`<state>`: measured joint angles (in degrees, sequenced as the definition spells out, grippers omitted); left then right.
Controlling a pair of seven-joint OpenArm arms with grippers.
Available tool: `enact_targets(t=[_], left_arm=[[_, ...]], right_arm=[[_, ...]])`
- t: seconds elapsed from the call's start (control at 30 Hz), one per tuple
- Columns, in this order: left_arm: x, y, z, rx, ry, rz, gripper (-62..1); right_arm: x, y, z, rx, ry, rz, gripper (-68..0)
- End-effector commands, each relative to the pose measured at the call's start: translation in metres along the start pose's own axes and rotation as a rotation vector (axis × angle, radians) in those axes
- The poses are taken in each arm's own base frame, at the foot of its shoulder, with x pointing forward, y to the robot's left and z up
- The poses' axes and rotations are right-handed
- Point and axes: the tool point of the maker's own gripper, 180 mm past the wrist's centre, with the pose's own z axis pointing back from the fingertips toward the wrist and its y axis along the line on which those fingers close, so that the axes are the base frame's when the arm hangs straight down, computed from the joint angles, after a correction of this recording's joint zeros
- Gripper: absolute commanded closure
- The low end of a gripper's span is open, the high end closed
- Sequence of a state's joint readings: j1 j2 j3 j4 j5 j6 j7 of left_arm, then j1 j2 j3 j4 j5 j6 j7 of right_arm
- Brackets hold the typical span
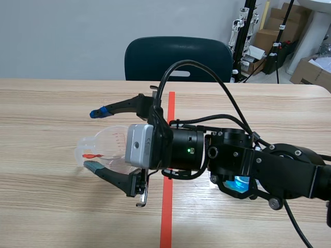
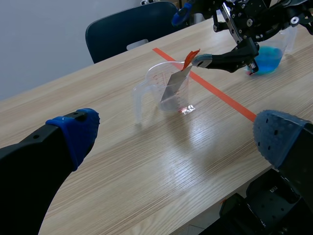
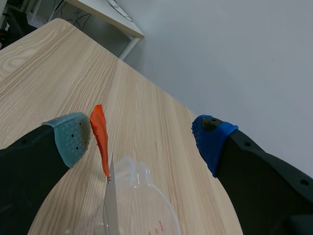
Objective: Do the redox reaction experiment. lift the metal plate out of the left beaker
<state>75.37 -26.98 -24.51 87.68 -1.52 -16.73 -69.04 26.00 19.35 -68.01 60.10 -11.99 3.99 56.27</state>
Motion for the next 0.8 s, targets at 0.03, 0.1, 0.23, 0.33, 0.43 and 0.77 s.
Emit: enact_targets(t=[0.03, 0.1, 0.23, 0.33, 0.43, 0.77], left_arm=[[0.0063, 0.0001, -0.0021, 0.007, -0.03, 0.009, -62.3], [0.0063, 0.0001, -0.0021, 0.007, -0.03, 0.009, -62.3], [0.0063, 0.0001, -0.0021, 0.007, -0.03, 0.009, -62.3], [0.0063, 0.0001, -0.0021, 0.007, -0.03, 0.009, -62.3], [0.0063, 0.0001, -0.0021, 0.007, -0.03, 0.009, -62.3], [0.0069, 0.0001, -0.0021, 0.007, -0.033, 0.009, -62.3]], right_arm=[[0.009, -0.0103, -0.008, -0.019, -0.039, 0.014, -43.6], [0.0086, -0.0104, -0.0086, -0.019, -0.036, 0.014, -43.6], [0.0085, -0.0107, -0.0119, -0.022, -0.034, 0.014, -43.6], [0.0067, -0.011, -0.0145, -0.024, -0.022, 0.013, -43.6], [0.0066, -0.011, -0.0142, -0.024, -0.021, 0.013, -40.6], [0.008, -0.011, -0.0142, -0.024, -0.029, 0.013, -34.4]])
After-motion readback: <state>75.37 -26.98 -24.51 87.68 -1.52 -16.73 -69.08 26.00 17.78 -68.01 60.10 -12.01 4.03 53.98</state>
